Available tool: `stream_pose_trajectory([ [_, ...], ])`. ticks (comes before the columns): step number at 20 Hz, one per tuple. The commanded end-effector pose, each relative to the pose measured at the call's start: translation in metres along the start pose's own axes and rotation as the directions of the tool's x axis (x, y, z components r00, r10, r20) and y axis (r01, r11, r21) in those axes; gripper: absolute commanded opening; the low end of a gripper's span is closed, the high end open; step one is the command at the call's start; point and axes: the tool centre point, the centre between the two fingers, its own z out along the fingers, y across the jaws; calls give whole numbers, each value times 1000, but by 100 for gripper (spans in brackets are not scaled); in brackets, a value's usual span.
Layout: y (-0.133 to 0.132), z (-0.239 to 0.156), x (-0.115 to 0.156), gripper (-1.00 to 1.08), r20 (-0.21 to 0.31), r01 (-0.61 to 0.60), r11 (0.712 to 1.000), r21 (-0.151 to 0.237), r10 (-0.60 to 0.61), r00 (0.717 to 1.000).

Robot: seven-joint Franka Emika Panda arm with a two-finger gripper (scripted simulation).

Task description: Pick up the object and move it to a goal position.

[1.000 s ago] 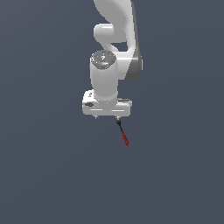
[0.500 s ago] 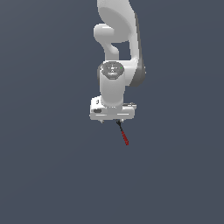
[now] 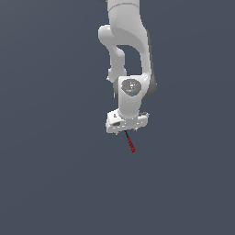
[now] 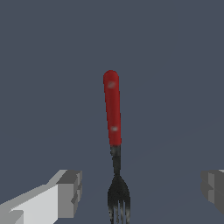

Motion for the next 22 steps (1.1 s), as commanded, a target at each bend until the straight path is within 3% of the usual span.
stream_pose_trajectory([
  [1,-8,9,-1,100,-4,31,1000,1,-31,1000],
  [12,-15,22,-3,100,-6,55,998,3,-55,998],
  [22,-15,64,-4,100,-7,58,998,3,-58,998],
])
